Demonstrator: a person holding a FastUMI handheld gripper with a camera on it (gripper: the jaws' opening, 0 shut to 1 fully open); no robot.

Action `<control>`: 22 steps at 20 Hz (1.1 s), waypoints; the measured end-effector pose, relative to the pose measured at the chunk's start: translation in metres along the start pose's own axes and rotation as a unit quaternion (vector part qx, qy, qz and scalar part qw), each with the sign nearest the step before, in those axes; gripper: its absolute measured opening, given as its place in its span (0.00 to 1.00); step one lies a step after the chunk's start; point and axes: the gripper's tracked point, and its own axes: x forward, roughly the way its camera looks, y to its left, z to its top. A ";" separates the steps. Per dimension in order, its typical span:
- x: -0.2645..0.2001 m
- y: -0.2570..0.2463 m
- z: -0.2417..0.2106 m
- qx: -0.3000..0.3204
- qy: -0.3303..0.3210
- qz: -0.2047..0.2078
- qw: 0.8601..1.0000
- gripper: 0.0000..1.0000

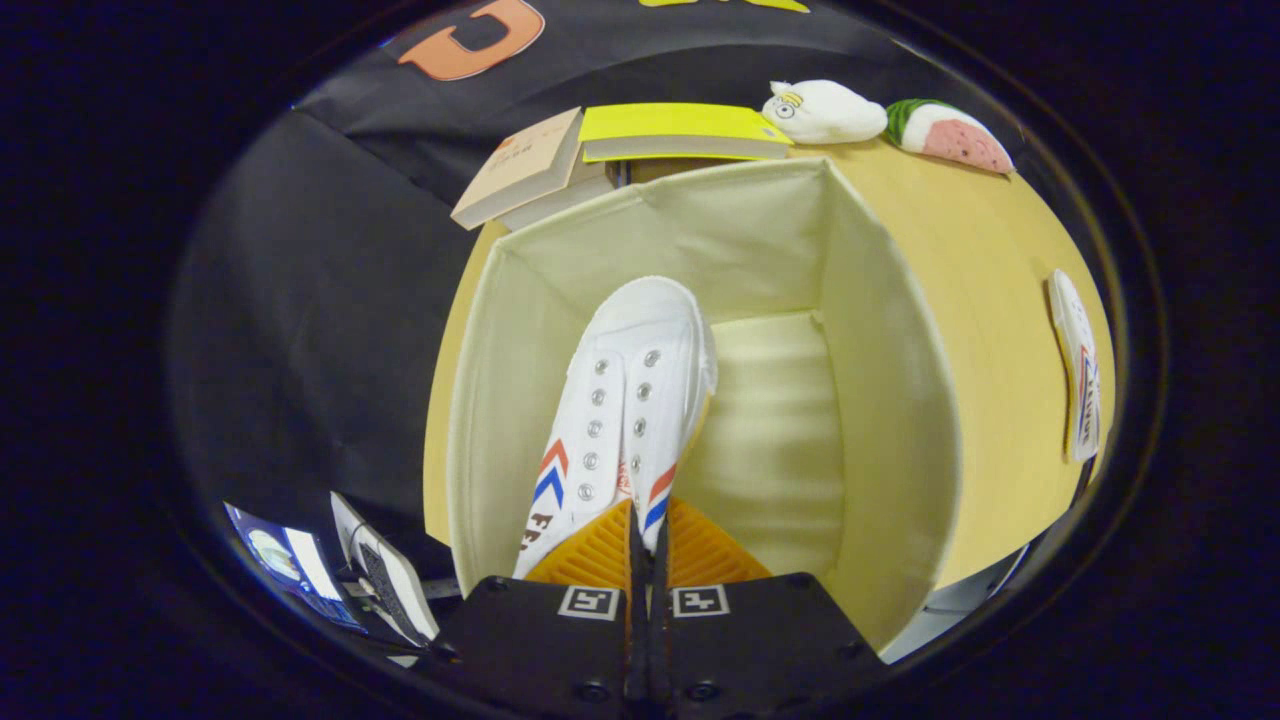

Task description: Open the storage box then place both shoes into the box .Put the left shoe in first, then the right shoe, with the right side of both shoes facing outward in a uniform manner.

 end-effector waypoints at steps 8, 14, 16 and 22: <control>0.013 0.005 -0.006 -0.014 0.023 0.012 1.000 0.24; -0.041 0.005 0.014 -0.044 -0.060 0.017 0.997 0.89; -0.075 -0.005 0.022 -0.061 -0.101 0.008 0.993 0.91; -0.170 -0.062 0.042 -0.101 -0.216 -0.038 0.970 0.92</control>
